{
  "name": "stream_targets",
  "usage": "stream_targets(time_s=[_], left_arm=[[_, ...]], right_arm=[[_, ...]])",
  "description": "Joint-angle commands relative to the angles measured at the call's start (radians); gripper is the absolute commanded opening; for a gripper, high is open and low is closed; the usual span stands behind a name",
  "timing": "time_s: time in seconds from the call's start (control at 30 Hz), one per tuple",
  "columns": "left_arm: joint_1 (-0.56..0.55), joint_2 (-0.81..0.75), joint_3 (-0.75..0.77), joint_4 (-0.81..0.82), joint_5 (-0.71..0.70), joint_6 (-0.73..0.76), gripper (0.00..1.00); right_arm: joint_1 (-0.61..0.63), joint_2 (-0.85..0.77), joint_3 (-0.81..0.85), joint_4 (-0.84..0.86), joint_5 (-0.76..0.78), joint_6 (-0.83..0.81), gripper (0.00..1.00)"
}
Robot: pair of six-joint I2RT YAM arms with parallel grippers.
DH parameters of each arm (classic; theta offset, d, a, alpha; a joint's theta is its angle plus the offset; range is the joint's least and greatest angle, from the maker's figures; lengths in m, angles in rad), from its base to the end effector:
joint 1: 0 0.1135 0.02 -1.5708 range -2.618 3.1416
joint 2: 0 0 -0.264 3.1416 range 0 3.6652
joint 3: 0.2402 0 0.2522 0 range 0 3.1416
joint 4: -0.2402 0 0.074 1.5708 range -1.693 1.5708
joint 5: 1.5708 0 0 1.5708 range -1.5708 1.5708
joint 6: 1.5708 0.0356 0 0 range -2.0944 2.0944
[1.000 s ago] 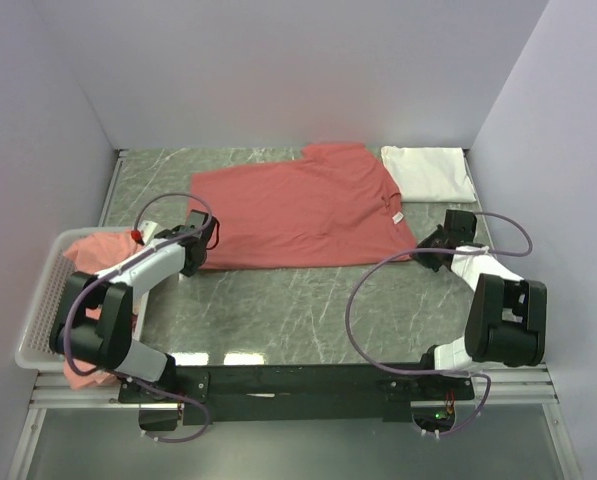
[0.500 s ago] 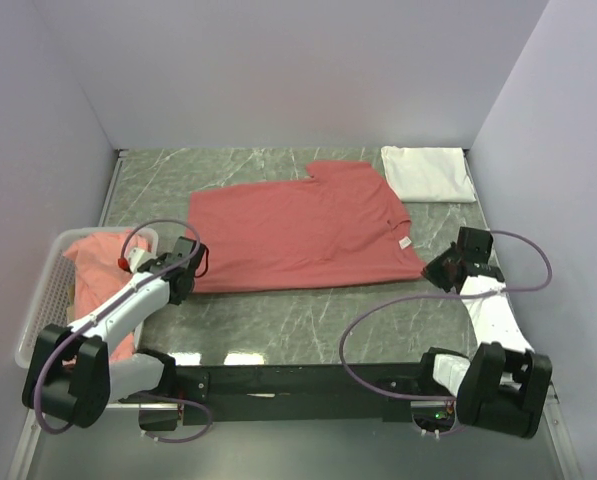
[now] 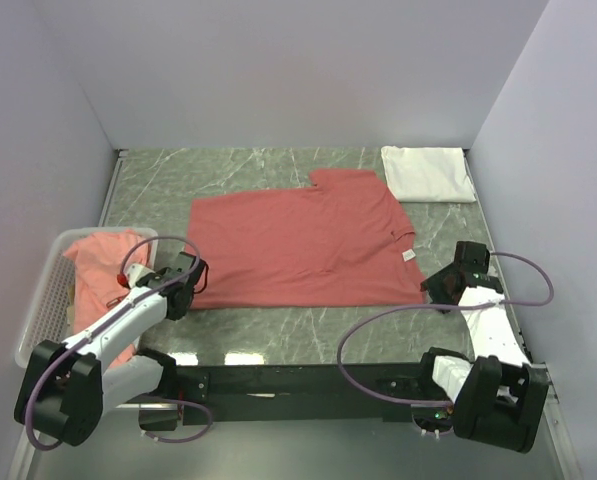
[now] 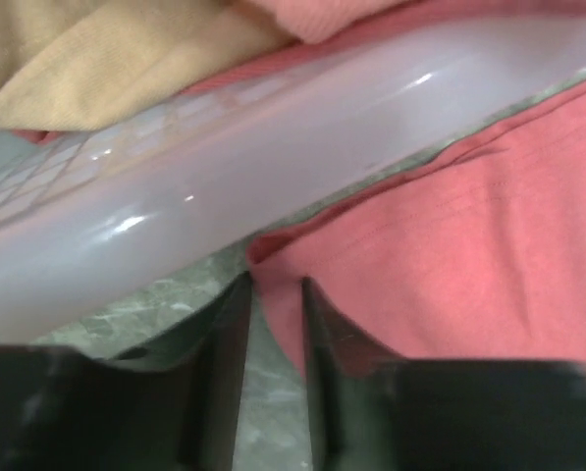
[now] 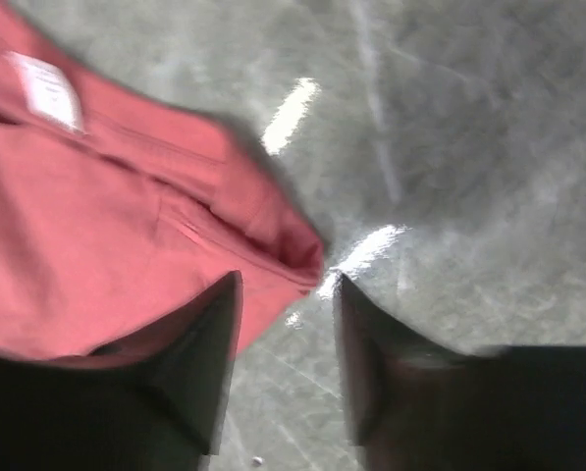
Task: Fold and stack the t-shirts
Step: Fold the tshirt
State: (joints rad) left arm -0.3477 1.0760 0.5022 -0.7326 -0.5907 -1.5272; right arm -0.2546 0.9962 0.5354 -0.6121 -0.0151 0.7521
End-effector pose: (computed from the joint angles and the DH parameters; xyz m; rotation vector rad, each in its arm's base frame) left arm 0.1572 -0.0359 0.1633 -1.4794 2.0282 0.1828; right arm 0.1694 -0.0435 0.1836 1.2770 2.3295 0.1857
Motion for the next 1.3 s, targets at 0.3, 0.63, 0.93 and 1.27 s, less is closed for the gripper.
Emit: stream_targets(time_s=[0.3, 0.63, 0.93, 1.27], left_arm=[[-0.01, -0.12, 0.232, 0.027, 0.037, 0.268, 0.69], [-0.083, 0.252, 0.528, 0.464, 0.455, 0.623, 0.67], [-0.209, 0.778, 0.904, 0.61, 0.776, 0.762, 0.64], [-0.3, 1.064, 1.145, 0.593, 0.89, 0.8, 0.62]], right_arm=[[0.0, 0.068, 0.141, 0.021, 0.061, -0.098, 0.8], [0.15, 0.225, 0.33, 0.211, -0.21, -0.224, 0.8], [0.201, 0.496, 0.508, 0.299, -0.275, -0.264, 0.75], [0.235, 0.651, 0.56, 0.333, -0.22, -0.258, 0.61]])
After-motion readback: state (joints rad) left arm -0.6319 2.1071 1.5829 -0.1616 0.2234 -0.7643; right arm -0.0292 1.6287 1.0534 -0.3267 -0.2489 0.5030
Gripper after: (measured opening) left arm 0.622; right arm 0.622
